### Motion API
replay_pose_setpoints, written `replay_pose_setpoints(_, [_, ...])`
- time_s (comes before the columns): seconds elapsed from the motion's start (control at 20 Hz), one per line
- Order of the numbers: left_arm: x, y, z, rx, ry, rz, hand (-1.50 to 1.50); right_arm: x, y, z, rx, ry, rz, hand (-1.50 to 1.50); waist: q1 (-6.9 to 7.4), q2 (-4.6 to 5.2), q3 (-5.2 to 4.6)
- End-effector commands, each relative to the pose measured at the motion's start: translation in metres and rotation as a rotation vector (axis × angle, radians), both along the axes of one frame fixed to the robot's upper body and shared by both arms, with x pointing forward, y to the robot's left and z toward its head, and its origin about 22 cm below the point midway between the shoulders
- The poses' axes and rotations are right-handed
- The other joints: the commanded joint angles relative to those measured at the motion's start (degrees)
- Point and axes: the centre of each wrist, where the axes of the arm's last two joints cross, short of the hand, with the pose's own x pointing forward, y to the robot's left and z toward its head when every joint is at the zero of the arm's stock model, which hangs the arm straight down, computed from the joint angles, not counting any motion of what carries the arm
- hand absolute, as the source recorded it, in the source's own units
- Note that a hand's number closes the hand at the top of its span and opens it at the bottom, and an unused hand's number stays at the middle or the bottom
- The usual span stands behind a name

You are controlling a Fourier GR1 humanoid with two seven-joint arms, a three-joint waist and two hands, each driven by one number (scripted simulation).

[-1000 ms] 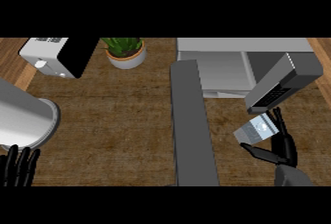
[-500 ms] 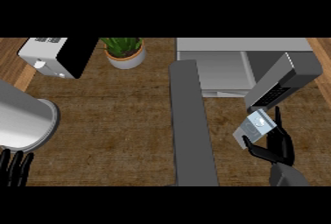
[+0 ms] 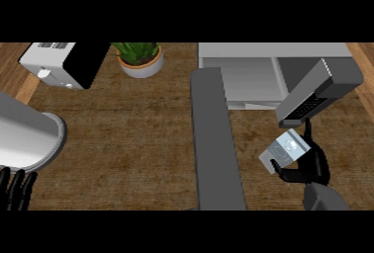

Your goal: Pick up the milk, place it into the microwave and close the microwave

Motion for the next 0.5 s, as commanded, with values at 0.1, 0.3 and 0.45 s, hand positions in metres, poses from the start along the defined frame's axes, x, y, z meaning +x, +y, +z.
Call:
replay_pose_setpoints(0.1, [-0.016, 0.005, -0.013, 0.002, -0.003, 0.011, -1.5, 0.017, 0.022, 0.014, -0.006, -0.129, 0.164, 1.5, 0.57, -0.48, -0.32])
replay_pose_setpoints(0.3, [-0.002, -0.005, 0.002, -0.017, -0.003, 0.009, -1.5, 0.027, 0.043, 0.034, -0.059, -0.123, 0.222, 1.5, 0.07, -0.43, -0.31])
replay_pose_setpoints(0.45, [-0.015, 0.025, -0.004, -0.004, -0.009, 0.014, -1.5, 0.011, 0.058, 0.047, -0.085, -0.142, 0.249, 1.5, -0.16, -0.58, -0.37])
